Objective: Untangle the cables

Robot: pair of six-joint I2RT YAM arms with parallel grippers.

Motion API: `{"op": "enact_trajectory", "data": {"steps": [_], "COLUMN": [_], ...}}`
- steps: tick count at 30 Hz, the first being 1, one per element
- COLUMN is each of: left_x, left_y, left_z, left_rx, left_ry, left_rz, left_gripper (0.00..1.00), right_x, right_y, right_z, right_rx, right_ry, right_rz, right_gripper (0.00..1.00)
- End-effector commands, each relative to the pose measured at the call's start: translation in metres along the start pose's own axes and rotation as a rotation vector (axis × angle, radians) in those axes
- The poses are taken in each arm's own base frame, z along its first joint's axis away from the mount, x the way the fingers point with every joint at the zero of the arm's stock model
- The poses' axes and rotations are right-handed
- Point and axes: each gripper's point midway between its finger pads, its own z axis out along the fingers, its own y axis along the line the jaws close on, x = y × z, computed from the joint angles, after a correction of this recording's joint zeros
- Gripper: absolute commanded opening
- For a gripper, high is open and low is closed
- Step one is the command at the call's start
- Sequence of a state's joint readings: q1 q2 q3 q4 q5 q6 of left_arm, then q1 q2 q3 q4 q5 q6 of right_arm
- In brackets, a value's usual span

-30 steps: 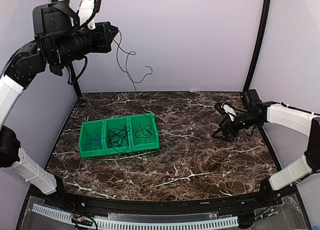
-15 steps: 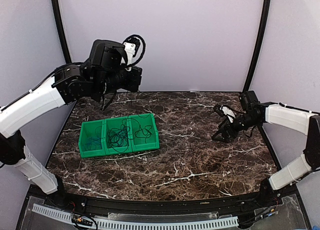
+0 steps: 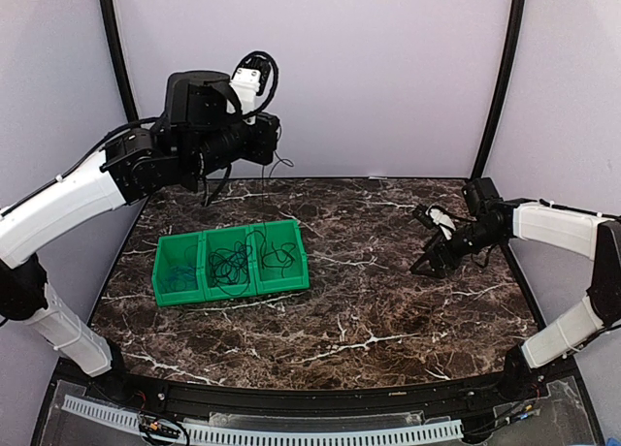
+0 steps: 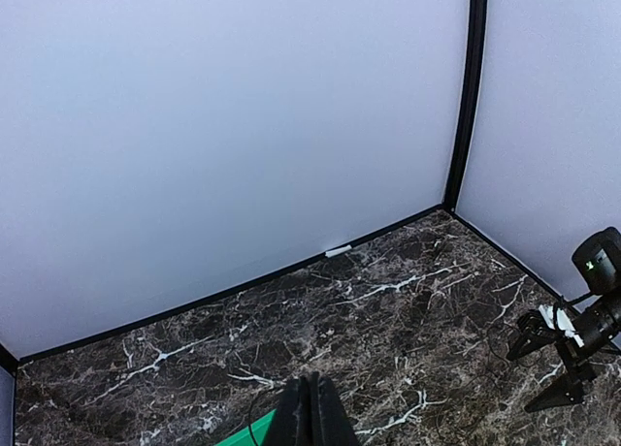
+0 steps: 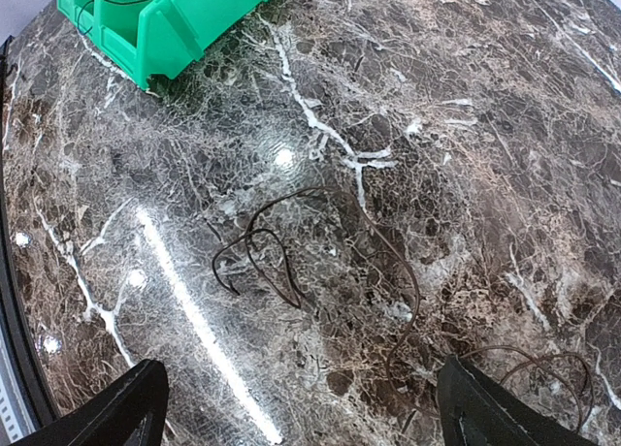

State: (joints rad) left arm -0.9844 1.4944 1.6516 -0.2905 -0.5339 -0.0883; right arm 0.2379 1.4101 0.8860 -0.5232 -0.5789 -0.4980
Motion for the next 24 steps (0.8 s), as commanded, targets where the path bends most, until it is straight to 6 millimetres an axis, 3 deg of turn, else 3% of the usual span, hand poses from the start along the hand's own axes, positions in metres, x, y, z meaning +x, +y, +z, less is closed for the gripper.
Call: {"op": "enact_trajectory", "data": {"steps": [1,10,17,24], "left_x": [-0.013,0.067,0.128,0.16], "left_y": [0.004,0.014,0.033,0.055], "left_z": [-0.006,0.028,0.044,0.045], "left_rx": [0.01,-0.079,-0.15,-0.191], "left_ry": [-0.066,0.097,0.222,0.283], "left_rz": [-0.006,0.022,-0.006,-0.043], "left_gripper": [0.0,0.0,0.0,0.0], "right_x": [0.003,0.008,0.01,0.012], "right_y": [0.003,0.003,0.003,0.003], "right_z": [0.003,0.006,0.008,0.011], "right_rx": [-0.007,-0.013,-0.021,-0.029], "right_ry": [0.011,0.025,0.035,0.045], "right_rz": [-0.012,-0.006,-0.003,0.001], "right_gripper": [0.99,0.99,0.99,0.99]}}
